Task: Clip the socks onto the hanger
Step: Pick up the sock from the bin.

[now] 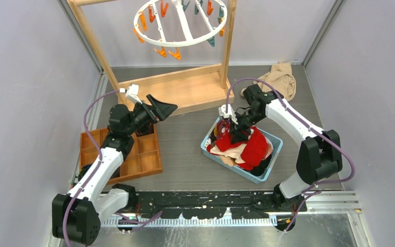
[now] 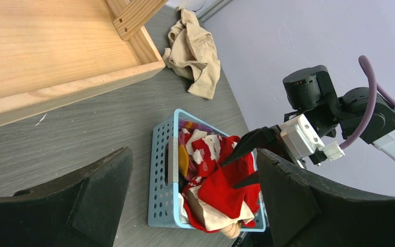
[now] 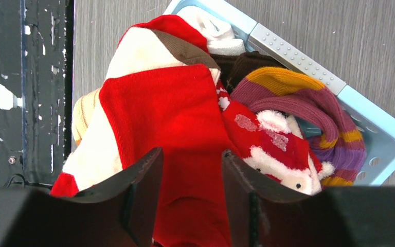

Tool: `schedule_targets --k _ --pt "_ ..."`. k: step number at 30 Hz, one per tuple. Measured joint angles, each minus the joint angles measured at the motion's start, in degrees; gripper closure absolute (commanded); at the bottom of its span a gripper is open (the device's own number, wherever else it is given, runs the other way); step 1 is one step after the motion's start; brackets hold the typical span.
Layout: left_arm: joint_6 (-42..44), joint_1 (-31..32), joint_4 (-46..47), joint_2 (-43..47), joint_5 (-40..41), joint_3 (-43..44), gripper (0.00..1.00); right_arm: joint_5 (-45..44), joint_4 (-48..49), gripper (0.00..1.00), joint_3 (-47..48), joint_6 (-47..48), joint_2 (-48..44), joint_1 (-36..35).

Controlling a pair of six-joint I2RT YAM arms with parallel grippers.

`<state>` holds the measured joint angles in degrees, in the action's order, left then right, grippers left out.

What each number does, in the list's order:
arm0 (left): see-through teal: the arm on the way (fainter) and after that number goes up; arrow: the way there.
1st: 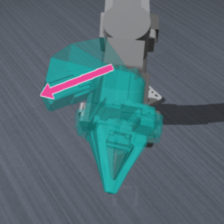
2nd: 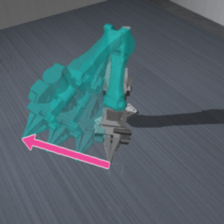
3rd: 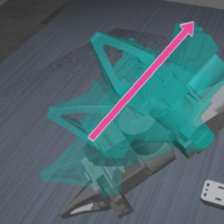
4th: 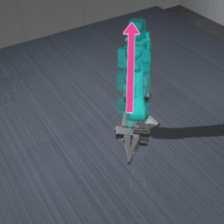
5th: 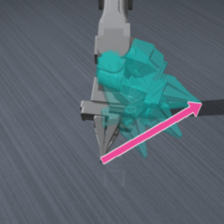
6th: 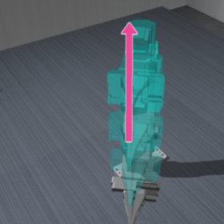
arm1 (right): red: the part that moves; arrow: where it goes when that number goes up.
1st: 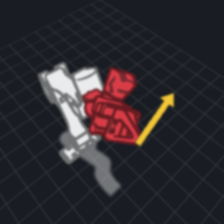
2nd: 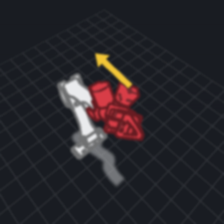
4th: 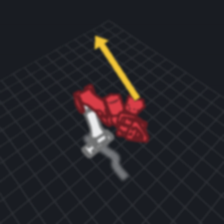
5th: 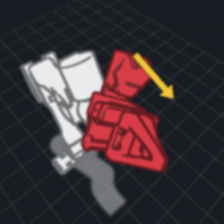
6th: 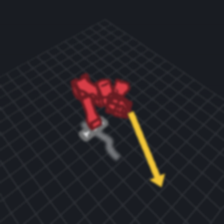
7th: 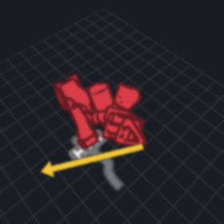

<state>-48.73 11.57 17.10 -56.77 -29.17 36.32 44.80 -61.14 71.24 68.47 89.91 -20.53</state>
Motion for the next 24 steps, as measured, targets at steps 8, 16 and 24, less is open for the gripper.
schedule_targets --k 8,16,24 --pt "-0.1 0.0 1.8 -1.8 -0.9 0.0 0.15 -0.7 2.1 0.95 -1.4 -2.8 -0.4 -0.5" --pt "-0.3 0.0 3.4 -3.4 -2.3 0.0 0.16 -0.6 4.0 0.99 -2.2 -9.7 -4.1 -0.8" --pt "-0.6 0.0 5.2 -3.9 -3.0 0.0 0.16 0.3 10.5 0.22 -2.2 -18.7 -12.0 -0.8"
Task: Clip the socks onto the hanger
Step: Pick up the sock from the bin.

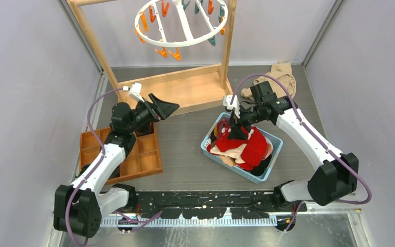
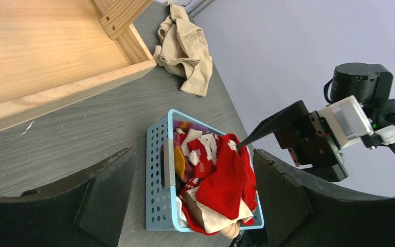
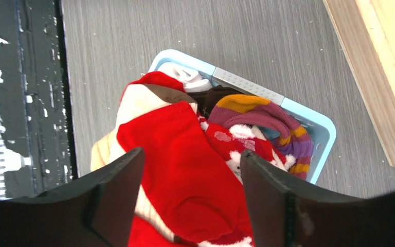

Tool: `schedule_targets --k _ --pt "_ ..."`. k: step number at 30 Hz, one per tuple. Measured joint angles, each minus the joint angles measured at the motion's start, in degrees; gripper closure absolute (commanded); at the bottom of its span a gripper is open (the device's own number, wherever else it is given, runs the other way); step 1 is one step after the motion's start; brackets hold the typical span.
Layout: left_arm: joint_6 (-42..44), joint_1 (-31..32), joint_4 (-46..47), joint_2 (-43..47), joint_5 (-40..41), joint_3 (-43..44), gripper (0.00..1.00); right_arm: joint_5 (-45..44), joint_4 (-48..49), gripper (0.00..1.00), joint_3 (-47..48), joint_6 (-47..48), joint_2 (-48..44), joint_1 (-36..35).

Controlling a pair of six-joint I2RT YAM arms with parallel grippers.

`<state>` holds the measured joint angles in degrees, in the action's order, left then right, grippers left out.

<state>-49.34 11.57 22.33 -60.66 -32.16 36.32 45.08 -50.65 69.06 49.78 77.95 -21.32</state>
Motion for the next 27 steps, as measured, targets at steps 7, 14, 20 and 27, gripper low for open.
schedule_targets --k 7,14,20,27 --pt "-0.1 0.0 0.7 -0.7 -0.9 0.0 0.16 -2.3 4.9 0.25 -3.2 -0.3 4.7 -0.1" --pt "0.0 0.0 0.5 0.6 -0.9 -0.1 0.16 -3.7 2.8 0.71 -3.2 4.1 9.7 -0.1" --pt "0.2 0.0 -0.3 3.9 -0.4 -0.6 0.16 -2.6 0.5 0.88 -3.0 4.2 8.1 -0.2" --pt "0.3 0.0 -1.7 3.7 -0.8 0.1 0.16 -0.8 2.3 0.93 -2.1 -3.1 0.8 -0.2"
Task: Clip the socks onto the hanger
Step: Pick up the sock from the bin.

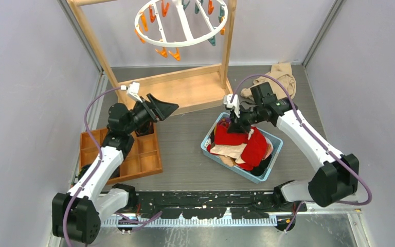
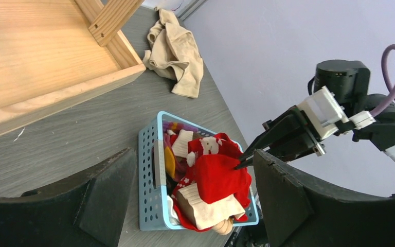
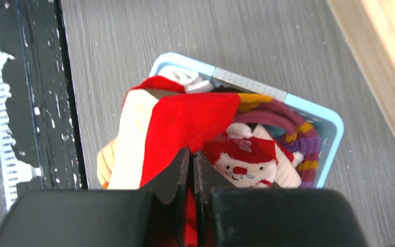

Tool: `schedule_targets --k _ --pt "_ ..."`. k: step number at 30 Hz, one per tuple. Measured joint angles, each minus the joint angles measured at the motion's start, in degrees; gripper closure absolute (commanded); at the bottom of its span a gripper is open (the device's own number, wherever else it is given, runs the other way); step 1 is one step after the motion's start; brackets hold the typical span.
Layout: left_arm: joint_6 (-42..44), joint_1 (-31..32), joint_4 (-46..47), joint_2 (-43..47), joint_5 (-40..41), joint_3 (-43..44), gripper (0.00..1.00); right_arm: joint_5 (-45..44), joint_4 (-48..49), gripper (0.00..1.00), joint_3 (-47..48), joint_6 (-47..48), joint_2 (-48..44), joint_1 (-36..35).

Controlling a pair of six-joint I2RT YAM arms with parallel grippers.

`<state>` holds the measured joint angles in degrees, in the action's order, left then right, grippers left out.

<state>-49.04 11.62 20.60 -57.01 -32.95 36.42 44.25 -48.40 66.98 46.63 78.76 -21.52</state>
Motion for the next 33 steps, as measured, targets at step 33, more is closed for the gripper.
schedule_targets --k 33 --pt "-23.6 4.9 20.0 -9.6 0.6 7.7 0.28 -12.2 47.6 0.99 10.3 -74.9 -0.6 0.3"
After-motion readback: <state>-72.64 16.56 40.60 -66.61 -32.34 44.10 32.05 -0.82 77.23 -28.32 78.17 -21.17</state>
